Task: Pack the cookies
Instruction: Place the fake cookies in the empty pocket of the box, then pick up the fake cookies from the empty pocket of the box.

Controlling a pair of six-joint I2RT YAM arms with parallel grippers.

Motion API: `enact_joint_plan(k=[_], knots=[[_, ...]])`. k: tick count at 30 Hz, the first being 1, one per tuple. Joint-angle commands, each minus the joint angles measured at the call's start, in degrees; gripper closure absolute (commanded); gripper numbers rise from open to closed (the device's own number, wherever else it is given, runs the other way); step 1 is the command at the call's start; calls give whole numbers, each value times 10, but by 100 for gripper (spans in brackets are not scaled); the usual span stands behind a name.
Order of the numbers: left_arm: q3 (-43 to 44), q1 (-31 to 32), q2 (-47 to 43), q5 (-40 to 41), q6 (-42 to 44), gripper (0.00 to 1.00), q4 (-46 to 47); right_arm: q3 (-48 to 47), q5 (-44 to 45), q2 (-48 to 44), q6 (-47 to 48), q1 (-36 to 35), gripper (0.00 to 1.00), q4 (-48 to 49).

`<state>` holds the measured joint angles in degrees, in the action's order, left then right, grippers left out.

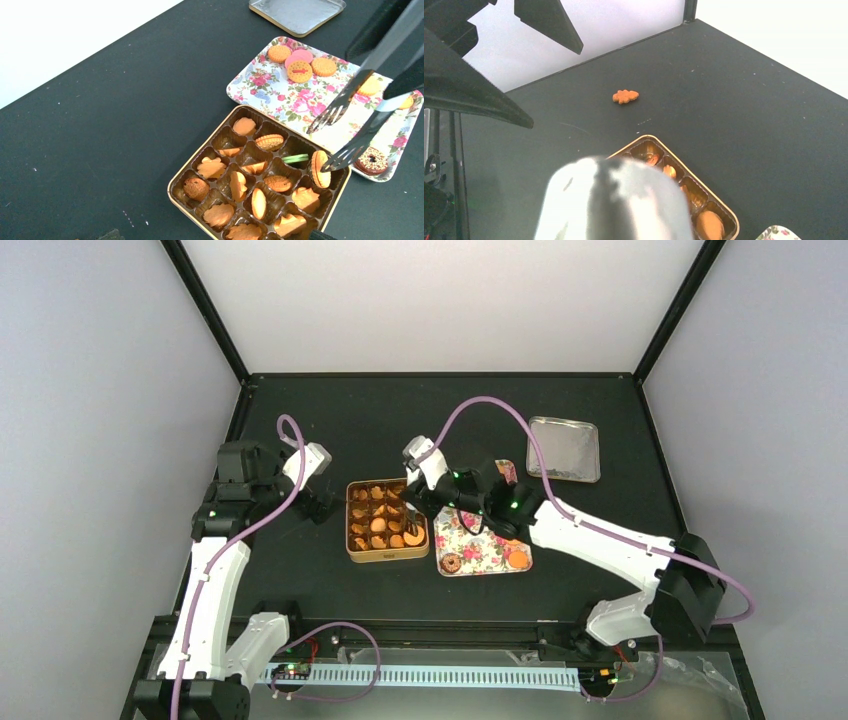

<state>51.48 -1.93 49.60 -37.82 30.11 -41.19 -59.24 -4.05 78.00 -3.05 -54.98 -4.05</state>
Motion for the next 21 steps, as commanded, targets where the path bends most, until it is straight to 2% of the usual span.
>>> enact_joint_plan(k=[1,13,21], knots=[[8,-5,-4,-14,15,2,-23,-53,-70,29,41,20,62,-35],[12,-6,-1,-14,24,2,-32,-71,-144,79,80,32,63,-54],[13,-7,1,-10,21,2,-25,-52,-158,55,77,32,70,-50]])
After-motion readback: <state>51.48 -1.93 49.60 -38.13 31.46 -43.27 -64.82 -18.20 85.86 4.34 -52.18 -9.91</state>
